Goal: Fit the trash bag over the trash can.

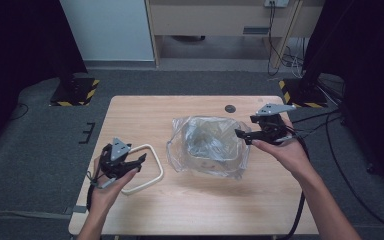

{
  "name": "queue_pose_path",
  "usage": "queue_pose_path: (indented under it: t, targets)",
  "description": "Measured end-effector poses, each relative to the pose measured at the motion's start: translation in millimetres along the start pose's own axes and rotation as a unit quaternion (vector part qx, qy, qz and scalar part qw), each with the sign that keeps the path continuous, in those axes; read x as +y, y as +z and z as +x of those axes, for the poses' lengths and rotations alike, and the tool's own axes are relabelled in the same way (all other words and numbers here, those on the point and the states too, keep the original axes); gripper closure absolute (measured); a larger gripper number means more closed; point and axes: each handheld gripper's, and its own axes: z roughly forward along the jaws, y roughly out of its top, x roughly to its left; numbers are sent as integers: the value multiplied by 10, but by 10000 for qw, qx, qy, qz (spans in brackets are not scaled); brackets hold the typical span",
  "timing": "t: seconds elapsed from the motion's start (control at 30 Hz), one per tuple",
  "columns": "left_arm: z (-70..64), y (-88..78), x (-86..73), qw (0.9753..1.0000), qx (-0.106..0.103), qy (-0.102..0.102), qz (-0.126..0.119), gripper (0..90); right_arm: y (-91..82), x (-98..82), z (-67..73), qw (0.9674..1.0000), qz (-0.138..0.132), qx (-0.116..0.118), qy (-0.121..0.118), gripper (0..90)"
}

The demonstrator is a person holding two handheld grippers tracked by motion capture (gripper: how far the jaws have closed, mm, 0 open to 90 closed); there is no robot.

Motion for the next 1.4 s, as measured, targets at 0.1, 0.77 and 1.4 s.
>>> queue_pose_path:
  t: [0.1, 0.77, 1.4]
  targets:
    - [234, -6, -111, 9997, 81, -202, 103, 280, -70, -84, -46, 9998, -169, -14, 44, 128]
    - [830, 286, -592, 9959, 101, -559, 709, 256, -298, -902, -400, 9993, -78, -280, 230, 146]
    - [958, 506, -849, 9900, 82, -788, 1163, 331, -136, -1527, -350, 9972, 415, -337, 532, 179]
